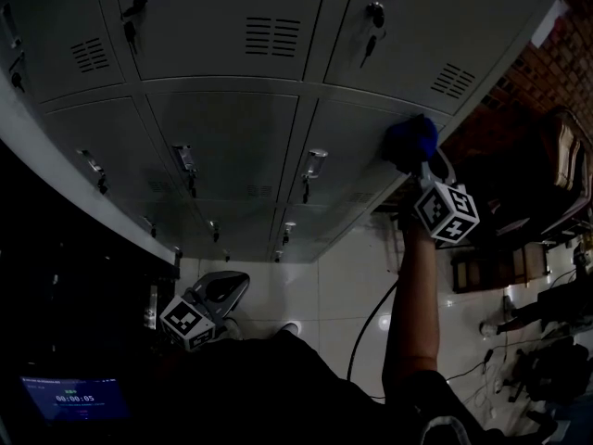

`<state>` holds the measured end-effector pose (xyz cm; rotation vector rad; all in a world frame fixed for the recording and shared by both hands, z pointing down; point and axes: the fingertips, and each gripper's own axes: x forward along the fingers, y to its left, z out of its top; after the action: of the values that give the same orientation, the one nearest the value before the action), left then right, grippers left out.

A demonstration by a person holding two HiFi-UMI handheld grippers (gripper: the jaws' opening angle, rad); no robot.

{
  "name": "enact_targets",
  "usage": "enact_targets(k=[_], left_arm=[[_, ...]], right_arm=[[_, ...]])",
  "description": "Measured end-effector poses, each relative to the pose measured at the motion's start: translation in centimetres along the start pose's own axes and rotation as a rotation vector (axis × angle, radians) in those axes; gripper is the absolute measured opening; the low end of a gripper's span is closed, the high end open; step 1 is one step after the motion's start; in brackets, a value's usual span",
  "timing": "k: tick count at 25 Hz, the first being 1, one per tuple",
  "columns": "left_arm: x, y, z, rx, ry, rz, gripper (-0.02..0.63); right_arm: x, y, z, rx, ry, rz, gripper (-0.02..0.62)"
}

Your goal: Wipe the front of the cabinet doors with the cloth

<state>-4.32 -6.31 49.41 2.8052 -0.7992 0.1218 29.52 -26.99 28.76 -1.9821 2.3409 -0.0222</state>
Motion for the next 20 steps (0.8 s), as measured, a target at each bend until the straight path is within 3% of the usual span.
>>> enact_targets(k=[12, 16, 20], left_arm=[[0.3, -1.1, -0.1, -0.004, -0.003, 0.001, 0.0], [-0.5, -1.1, -0.3, -0.003, 0.001, 0.007, 0.0], [-1.4, -0.8, -0.1, -0.005, -0.002, 0.014, 0.0]], right_arm=[[-1.7, -5.7, -0.9, -0.014, 0.015, -0.127, 0.069], [-2.5, -4.2, -0.8, -0.015, -0.008, -0.121, 0.069], [-3.0, -0.1, -0.9, 0.0, -0.031, -0.044, 0.069]])
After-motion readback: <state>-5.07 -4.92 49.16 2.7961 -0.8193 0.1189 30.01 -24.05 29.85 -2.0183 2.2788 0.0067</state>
